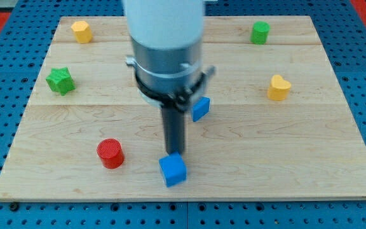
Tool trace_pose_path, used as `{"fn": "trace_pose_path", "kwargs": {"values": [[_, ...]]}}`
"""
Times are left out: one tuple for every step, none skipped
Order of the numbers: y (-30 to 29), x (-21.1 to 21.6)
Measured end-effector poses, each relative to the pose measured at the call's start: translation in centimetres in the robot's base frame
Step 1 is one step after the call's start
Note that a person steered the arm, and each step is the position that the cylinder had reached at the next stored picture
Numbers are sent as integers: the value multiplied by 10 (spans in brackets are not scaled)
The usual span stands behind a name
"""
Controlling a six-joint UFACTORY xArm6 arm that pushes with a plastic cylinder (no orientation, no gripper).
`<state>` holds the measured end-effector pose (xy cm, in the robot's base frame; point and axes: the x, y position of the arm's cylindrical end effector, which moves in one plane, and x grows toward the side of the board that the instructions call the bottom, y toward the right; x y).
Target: Move the red circle diagonally to the bottom left of heart
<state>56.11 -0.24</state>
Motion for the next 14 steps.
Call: {"fn": "trace_pose_path", "kwargs": {"values": [[5,21],[53,29],[64,57],[2,27],[-5,21],[41,43],[21,56],[-57,10],[-121,-18],[-88,-19],[-56,-19],[-57,-63],[-125,-133],[-195,-114]]}}
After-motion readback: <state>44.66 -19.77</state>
